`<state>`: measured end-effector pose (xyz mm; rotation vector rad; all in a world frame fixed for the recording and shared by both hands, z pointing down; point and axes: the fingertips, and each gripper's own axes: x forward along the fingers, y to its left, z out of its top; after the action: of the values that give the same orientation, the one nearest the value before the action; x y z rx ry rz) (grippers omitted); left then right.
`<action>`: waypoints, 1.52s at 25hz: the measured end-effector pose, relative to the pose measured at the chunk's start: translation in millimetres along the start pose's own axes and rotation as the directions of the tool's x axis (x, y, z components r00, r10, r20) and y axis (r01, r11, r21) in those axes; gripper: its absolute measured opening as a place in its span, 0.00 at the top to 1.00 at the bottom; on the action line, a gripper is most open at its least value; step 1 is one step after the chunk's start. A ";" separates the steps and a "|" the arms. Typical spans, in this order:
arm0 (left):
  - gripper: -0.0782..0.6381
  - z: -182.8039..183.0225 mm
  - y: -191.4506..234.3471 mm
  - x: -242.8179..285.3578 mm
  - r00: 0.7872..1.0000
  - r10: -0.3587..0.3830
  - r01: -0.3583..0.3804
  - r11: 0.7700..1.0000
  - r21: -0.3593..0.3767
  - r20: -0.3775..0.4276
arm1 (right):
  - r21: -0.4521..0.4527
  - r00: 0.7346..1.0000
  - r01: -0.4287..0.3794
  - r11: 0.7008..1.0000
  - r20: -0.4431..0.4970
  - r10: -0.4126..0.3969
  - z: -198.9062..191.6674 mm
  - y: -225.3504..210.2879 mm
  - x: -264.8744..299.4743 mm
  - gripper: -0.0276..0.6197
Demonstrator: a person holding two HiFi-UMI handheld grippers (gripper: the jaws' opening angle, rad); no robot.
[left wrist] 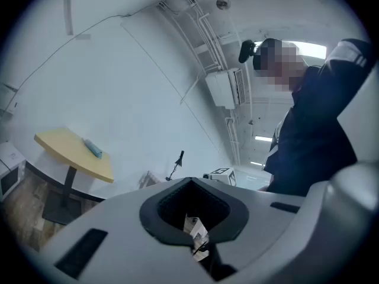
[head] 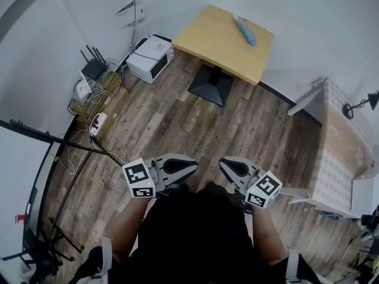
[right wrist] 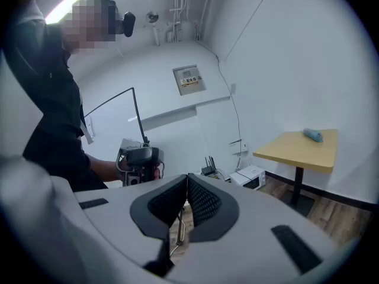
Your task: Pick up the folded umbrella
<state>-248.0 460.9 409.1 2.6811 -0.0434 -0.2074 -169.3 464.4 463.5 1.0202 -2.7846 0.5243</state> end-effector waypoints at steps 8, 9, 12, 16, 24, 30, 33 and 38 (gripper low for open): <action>0.88 -19.6 -11.1 0.1 0.988 -0.152 0.148 0.985 -0.088 -0.034 | 0.005 0.997 0.034 0.999 -0.066 -0.033 -7.3 23.9 14.0 0.93; 0.88 -23.8 -12.5 3.6 0.984 -0.175 0.171 0.979 -0.107 -0.029 | -0.020 0.994 0.052 0.998 -0.100 -0.054 -12.4 24.1 12.2 0.93; 0.88 -28.0 -15.0 15.2 0.971 -0.239 0.234 0.962 -0.139 -0.022 | -0.034 0.985 0.106 0.994 -0.136 -0.109 -17.2 17.4 7.9 0.93; 0.88 -22.9 -9.2 21.2 0.962 -0.274 0.269 0.952 -0.146 -0.015 | -0.024 0.975 0.203 0.979 -0.085 -0.205 -4.2 -6.5 4.1 0.93; 0.88 2.8 36.6 44.1 0.979 -0.202 0.202 0.973 -0.109 0.005 | -0.060 0.972 0.216 0.975 -0.079 -0.220 13.0 -64.3 2.9 0.93; 0.88 15.3 79.2 84.8 0.993 -0.117 0.115 0.989 -0.091 -0.021 | -0.179 0.979 0.150 0.972 -0.111 -0.171 23.8 -129.2 19.8 0.93; 0.88 25.9 108.7 115.5 0.996 -0.077 0.074 0.992 -0.100 -0.033 | -0.194 0.988 0.114 0.974 -0.082 -0.132 46.8 -164.4 21.1 0.93; 0.88 60.4 150.6 173.4 0.999 -0.020 0.018 0.999 -0.049 -0.034 | -0.190 0.991 0.102 0.976 -0.062 -0.115 78.6 -236.8 -9.5 0.93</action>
<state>-85.4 288.2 397.3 2.6365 -0.0019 -0.1658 -9.2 273.0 453.5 1.0808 -2.6365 0.2739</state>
